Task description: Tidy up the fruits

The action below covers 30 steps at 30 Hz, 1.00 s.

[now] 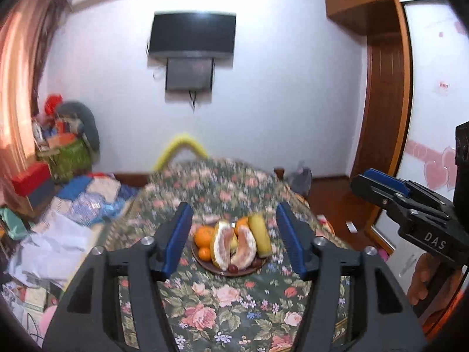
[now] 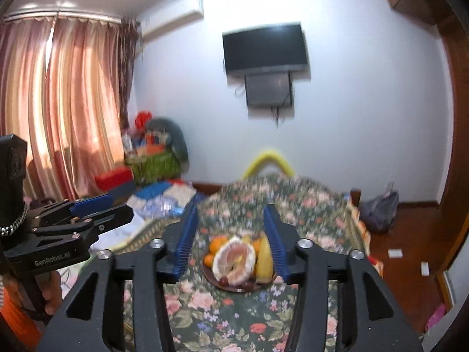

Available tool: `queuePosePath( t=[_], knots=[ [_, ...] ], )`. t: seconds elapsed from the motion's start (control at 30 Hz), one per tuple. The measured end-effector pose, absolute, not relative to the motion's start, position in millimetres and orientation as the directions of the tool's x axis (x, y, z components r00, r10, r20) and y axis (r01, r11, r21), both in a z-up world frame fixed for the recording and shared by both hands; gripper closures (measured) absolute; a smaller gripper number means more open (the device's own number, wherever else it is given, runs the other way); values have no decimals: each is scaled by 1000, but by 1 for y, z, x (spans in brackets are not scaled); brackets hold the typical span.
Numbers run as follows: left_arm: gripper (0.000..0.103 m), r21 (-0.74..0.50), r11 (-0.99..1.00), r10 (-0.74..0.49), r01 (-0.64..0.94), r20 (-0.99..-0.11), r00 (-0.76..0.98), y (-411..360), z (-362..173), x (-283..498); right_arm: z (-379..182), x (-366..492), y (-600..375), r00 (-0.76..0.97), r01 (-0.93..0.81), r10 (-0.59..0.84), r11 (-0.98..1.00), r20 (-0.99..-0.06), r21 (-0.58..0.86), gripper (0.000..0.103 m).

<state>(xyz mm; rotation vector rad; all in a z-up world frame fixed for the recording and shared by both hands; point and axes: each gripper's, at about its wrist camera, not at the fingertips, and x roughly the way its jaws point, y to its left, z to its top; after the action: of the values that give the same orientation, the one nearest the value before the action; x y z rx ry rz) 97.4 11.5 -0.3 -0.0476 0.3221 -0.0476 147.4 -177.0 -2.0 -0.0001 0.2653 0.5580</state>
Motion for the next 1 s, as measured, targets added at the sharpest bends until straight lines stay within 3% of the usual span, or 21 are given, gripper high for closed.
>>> queuePosePath(
  t=[0.2, 0.27, 0.37, 0.43, 0.6, 1.0],
  knots=[
    [21, -44, 999, -38, 28, -241, 970, 5, 17, 67, 13, 122, -185, 849, -500, 505, 863, -158, 71, 30],
    [21, -35, 999, -31, 24, -225, 974, 4, 18, 62, 13, 118, -184, 865, -478, 481, 876, -141, 56, 19],
    [18, -28, 999, -36, 31, -224, 974, 2, 18, 57, 10, 120, -183, 874, -463, 466, 885, -136, 53, 11],
    [10, -27, 999, -33, 27, -214, 976, 0, 17, 53, 9, 118, -185, 879, -453, 457, 889, -134, 58, 1],
    [3, -1, 1000, -7, 7, -190, 982, -6, 17, 44, 6, 111, -189, 890, -436, 439, 899, -127, 49, 0],
    [0, -9, 1000, -9, 8, -185, 983, -8, 17, 41, 3, 102, -191, 885, -444, 445, 895, -133, 41, 0]
  ],
)
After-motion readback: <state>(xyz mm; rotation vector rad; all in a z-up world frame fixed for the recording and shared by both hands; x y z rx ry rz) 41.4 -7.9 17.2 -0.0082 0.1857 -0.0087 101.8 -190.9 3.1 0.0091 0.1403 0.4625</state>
